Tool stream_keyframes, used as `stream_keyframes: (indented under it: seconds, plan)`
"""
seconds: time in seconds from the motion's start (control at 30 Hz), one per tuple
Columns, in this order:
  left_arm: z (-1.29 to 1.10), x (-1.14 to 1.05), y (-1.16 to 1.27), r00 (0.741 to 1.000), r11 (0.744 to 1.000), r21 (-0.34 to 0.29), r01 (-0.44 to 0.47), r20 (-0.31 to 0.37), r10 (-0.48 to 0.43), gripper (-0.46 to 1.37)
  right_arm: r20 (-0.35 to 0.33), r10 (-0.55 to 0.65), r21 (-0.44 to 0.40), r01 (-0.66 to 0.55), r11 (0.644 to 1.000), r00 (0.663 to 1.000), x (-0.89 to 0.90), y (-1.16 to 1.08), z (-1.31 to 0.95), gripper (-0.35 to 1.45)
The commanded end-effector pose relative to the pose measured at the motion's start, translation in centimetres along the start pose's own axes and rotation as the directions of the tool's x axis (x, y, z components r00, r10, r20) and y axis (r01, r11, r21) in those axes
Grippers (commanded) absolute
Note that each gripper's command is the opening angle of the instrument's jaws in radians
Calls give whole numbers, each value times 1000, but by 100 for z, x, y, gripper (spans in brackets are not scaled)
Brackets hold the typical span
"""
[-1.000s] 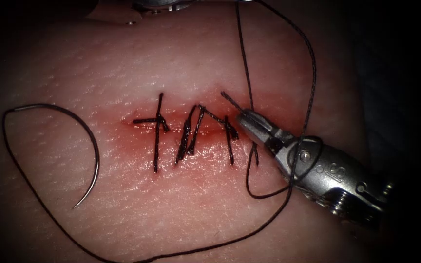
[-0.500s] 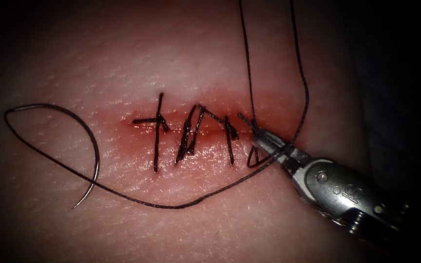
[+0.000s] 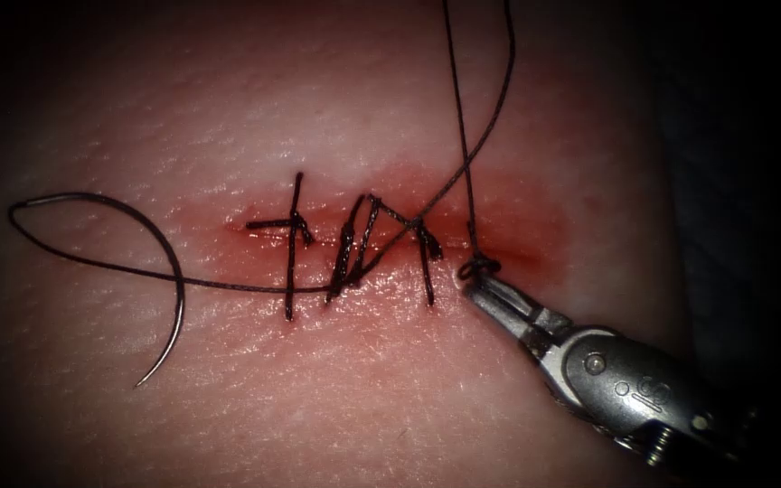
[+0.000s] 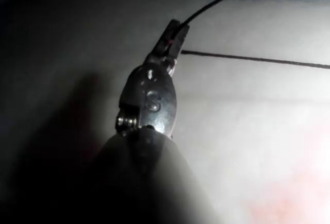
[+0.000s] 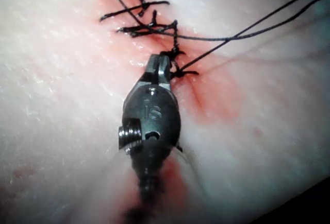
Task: Wound Closure
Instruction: Pull the right gripper down and the left gripper up to tighten the suture
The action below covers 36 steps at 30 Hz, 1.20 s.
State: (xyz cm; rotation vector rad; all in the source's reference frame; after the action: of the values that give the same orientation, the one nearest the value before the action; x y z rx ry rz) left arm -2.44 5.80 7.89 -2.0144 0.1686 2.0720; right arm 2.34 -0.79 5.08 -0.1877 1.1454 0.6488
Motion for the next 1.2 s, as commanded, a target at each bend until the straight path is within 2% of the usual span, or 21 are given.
stream_keyframes:
  seconds: [0.03, 0.23, 0.3, 0.4, 0.53, 0.8, 0.9, 1.0, 1.2]
  plan:
    - [1, -2, -2, 1000, 1000, -4, 2, 3, -2, -35, -8, -14, 15, 14, 1000, 1000, -1, 1, 0, -35]
    - [17, -25, -14, 1000, 1000, 16, 1, 13, -1, -35, -60, -112, 91, 117, 989, 992, -4, 8, -3, -35]
    - [22, -32, -15, 1000, 1000, 22, -1, 15, 0, -35, -92, -133, 140, 145, 979, 987, -5, 10, -4, -35]
    - [29, -38, -19, 1000, 1000, 30, -1, 19, 1, -35, -132, -160, 218, 186, 958, 978, -6, 12, -6, -35]
    - [36, -41, -28, 1000, 999, 38, -3, 23, 2, -35, -161, -167, 263, 205, 943, 973, -8, 11, -6, -35]
    - [46, -45, -48, 1000, 999, 52, 2, 29, -4, -35, -103, -178, 303, 201, 931, 979, -16, 2, -7, -35]
    - [45, -45, -54, 999, 998, 59, -4, 34, 2, -35, -82, -193, 391, 209, 896, 978, -18, -1, -7, -35]
    - [45, -45, -58, 999, 998, 67, -11, 41, 8, -35, -100, -256, 457, 273, 846, 961, -20, -1, -7, -35]
    - [45, -43, -65, 998, 996, 82, -32, 55, 28, -35, -140, -259, 490, 294, 820, 956, -18, -8, -10, -35]
